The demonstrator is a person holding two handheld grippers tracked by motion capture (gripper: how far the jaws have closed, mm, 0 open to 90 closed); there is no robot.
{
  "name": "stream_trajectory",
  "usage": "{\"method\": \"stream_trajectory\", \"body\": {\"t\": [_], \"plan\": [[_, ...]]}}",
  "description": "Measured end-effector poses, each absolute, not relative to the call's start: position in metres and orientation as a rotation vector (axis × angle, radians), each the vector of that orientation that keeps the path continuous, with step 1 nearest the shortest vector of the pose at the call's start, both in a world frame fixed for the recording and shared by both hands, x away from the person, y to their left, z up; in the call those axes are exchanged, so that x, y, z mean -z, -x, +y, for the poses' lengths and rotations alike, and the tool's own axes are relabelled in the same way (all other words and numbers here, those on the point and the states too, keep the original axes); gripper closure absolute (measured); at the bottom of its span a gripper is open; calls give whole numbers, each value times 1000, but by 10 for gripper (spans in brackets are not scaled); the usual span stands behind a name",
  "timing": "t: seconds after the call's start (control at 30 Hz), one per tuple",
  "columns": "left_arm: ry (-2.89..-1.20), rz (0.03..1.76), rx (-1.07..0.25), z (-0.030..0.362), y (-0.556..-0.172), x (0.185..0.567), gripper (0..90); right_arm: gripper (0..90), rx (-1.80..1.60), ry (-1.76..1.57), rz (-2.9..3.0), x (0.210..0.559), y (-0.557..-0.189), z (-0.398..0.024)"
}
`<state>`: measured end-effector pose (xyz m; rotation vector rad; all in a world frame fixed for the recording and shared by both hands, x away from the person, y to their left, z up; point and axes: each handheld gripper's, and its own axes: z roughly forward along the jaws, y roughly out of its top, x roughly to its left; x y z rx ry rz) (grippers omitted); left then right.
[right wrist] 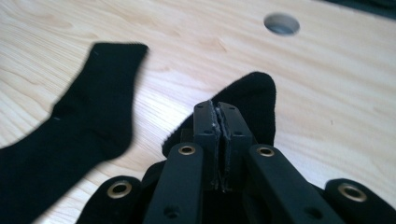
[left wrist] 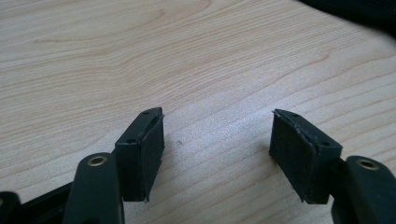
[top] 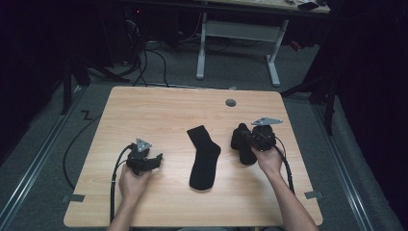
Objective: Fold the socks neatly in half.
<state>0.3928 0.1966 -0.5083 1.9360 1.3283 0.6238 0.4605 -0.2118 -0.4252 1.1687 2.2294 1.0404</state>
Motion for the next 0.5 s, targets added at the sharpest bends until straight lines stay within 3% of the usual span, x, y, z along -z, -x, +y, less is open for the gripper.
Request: {"method": "stream_trajectory", "body": {"t": [0.5], "plan": [[-1940, 1327, -630, 196, -393, 508, 352, 873, -1176, -1097, 2198, 387, -464, -185]]}}
